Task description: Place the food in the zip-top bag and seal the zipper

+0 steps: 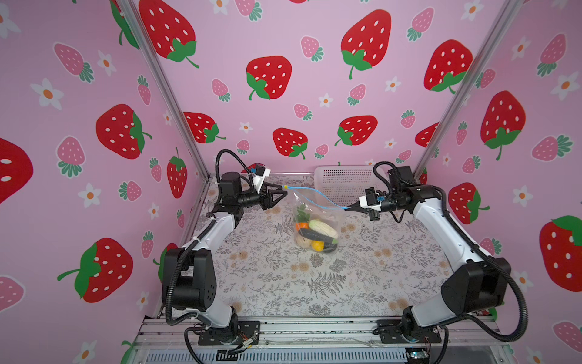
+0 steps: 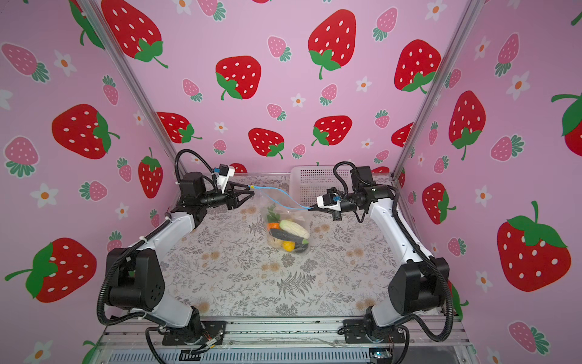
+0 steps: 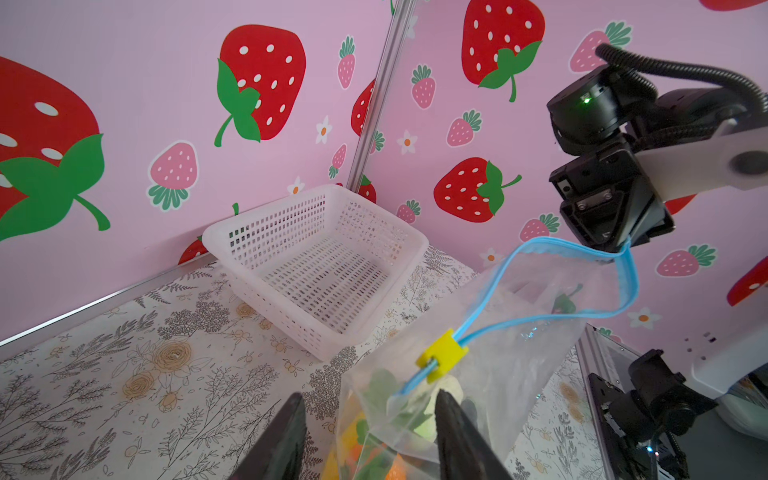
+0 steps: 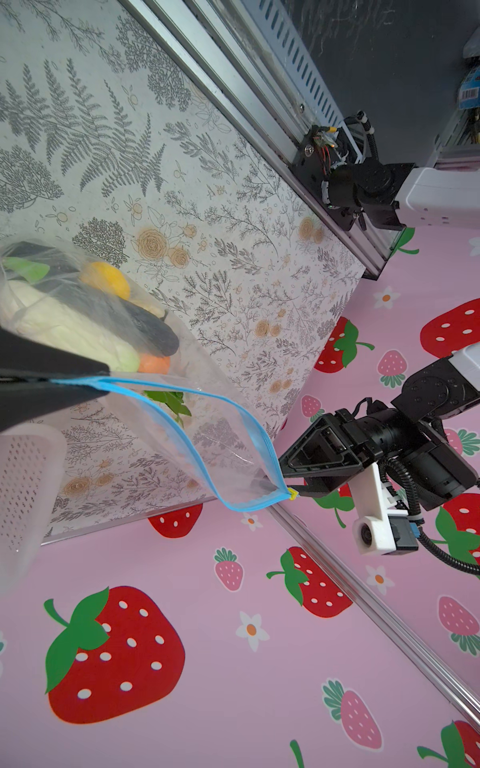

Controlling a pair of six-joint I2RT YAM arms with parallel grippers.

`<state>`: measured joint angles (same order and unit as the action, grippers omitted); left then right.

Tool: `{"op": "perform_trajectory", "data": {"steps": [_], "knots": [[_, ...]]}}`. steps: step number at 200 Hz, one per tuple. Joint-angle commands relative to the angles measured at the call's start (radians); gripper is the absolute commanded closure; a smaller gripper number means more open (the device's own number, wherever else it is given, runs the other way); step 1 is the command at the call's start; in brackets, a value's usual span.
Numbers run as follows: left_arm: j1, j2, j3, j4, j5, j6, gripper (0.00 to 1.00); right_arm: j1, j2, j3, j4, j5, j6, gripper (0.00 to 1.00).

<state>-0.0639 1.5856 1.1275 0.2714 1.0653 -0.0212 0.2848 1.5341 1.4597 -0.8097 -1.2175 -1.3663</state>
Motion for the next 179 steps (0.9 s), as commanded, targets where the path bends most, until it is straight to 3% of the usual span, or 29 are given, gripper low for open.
{"op": "perform_trajectory", "data": {"steps": [1,49,175,179], "knots": [[-0.008,0.002,0.048,0.005,0.041,0.031,0.49,-0.009,0.014,0.031,-0.040,-0.046,-0.020,1.00],[-0.010,0.017,0.077,-0.047,0.056,0.053,0.57,-0.009,0.029,0.036,-0.017,-0.047,-0.001,1.00],[-0.011,0.018,0.094,-0.083,0.069,0.048,0.93,-0.012,0.024,0.035,-0.022,-0.040,0.001,1.00],[-0.010,0.017,0.094,-0.083,0.068,0.046,0.98,-0.013,0.022,0.033,-0.022,-0.040,0.001,1.00]]}}
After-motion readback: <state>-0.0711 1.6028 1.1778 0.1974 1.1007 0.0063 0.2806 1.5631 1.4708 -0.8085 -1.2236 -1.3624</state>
